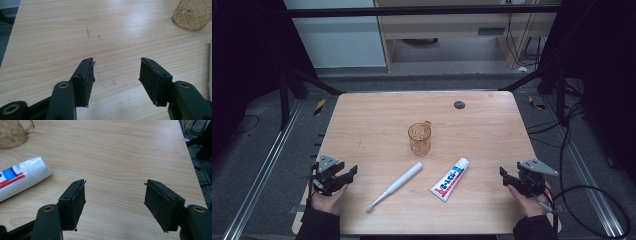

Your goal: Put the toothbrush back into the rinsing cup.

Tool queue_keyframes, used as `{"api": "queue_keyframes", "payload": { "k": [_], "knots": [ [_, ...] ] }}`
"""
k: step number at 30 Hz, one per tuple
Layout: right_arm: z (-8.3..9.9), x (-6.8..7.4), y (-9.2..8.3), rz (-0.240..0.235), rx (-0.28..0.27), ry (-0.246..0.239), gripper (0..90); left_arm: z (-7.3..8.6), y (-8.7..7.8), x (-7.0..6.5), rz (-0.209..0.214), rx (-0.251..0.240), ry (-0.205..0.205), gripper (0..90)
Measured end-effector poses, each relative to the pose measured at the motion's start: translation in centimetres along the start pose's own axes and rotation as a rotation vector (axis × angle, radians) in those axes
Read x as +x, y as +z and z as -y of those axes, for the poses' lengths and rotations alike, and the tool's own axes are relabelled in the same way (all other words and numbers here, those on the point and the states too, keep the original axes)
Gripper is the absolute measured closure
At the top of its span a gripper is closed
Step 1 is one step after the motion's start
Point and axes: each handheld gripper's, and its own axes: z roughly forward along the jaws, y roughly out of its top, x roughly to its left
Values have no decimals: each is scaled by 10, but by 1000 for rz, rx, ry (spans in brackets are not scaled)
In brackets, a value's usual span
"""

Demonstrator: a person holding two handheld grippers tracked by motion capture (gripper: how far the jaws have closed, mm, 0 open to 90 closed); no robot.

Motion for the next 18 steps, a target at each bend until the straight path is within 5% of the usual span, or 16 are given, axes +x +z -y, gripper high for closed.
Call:
{"api": "queue_keyframes", "payload": {
  "k": [10, 18],
  "knots": [
    [0, 8, -2, -14, -9, -25, 369, 0, -2, -12, 52, 24, 47, 603],
    [0, 13, -1, -32, -8, -40, 383, 3, 3, -25, 150, 80, 62, 709]
  ]
}}
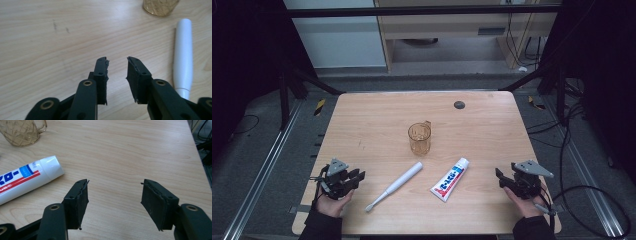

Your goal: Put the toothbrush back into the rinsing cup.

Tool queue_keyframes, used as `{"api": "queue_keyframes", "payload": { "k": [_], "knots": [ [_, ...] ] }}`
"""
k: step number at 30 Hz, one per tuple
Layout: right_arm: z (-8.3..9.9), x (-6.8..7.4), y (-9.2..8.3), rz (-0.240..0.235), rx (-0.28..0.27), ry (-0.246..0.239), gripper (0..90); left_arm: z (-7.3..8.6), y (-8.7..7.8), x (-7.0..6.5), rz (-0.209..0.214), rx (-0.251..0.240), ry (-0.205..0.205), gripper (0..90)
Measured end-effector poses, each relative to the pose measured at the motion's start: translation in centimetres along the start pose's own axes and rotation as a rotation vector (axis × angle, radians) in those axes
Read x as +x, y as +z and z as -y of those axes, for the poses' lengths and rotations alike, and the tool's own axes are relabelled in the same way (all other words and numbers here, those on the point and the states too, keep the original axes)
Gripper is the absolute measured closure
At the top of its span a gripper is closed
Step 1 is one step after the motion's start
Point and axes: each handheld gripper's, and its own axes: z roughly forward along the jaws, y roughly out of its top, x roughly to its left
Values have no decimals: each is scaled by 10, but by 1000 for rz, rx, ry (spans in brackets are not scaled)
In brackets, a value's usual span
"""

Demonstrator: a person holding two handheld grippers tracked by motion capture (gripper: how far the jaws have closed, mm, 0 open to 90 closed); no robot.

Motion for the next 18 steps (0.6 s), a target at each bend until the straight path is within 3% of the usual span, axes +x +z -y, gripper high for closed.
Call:
{"api": "queue_keyframes", "payload": {
  "k": [4, 10, 18],
  "knots": [
    [0, 3, 1, -17, 6, -4, 398, 0, 2, -5, 24, 24, 7, 782],
    [-1, 5, 1, -27, 3, -5, 417, 0, 6, -13, 69, 72, 48, 867],
    [0, 5, 1, -26, 3, -9, 420, 2, 13, -23, 108, 132, 89, 893]
  ]
}}
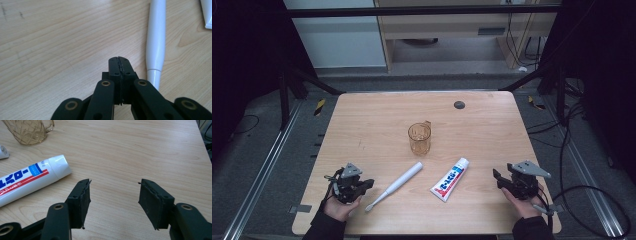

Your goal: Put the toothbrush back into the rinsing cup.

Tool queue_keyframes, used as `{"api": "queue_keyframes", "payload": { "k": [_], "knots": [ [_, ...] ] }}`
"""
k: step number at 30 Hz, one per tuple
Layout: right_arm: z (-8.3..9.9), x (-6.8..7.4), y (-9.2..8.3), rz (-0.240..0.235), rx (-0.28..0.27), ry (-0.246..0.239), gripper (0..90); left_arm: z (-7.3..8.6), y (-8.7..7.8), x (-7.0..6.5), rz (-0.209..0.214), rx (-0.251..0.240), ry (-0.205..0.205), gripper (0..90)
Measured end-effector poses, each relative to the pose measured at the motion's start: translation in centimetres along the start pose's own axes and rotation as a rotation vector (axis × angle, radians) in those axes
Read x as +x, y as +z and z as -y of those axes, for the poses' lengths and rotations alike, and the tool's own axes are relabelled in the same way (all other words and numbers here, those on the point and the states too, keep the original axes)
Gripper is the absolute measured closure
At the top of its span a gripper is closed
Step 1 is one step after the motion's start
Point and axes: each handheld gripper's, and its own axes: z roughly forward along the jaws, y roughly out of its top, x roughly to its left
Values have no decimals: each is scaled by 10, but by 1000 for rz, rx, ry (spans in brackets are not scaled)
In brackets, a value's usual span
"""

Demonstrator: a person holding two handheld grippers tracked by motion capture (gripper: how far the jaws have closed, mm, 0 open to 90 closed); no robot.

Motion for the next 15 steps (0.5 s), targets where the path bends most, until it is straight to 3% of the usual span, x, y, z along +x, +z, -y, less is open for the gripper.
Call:
{"api": "queue_keyframes", "payload": {
  "k": [15],
  "knots": [
    [1, 0, 1, -7, 11, -4, 413, 0, 9, -15, 39, 67, 58, 894]
  ]
}}
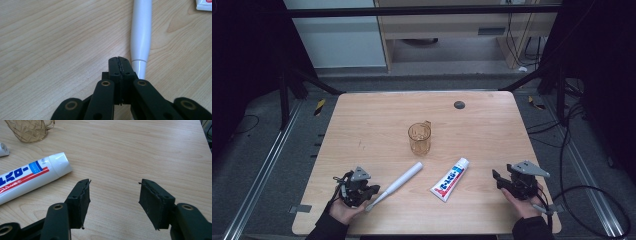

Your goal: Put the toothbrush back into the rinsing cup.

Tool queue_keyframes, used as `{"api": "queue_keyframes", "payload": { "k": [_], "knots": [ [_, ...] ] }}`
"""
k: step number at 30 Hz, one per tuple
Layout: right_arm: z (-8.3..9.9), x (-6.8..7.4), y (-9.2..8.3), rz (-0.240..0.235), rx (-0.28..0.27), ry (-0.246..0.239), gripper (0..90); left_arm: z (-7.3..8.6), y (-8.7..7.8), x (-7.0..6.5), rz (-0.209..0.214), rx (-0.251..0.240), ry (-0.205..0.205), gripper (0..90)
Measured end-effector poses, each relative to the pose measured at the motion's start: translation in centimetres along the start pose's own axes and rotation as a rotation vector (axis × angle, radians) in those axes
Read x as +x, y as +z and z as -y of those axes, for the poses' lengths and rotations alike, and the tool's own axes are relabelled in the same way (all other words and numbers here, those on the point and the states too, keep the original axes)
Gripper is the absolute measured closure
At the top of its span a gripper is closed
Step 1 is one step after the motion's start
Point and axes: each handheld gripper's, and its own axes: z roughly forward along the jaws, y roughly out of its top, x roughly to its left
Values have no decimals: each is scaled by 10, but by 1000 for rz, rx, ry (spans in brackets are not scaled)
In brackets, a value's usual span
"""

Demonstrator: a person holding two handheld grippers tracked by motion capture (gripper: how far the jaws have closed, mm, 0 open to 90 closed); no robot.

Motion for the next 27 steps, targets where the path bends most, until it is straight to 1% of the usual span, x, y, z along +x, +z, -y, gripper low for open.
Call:
{"api": "queue_keyframes", "payload": {
  "k": [1, 2, 7, 8, 27],
  "knots": [
    [0, 0, 0, 0, 0, 0, 413, 0, 0, -1, 7, 2, -3, 894],
    [0, 0, 0, 0, 0, 0, 412, 0, 0, -1, 9, 7, 5, 894],
    [0, 0, 1, 1, 5, 0, 412, 0, 2, -2, 19, 17, 15, 895],
    [0, 0, 1, -1, 7, 3, 412, 0, 2, -3, 24, 19, 12, 894],
    [1, 0, 1, -2, 8, 3, 411, -1, 4, -13, 56, 42, 38, 896]
  ]
}}
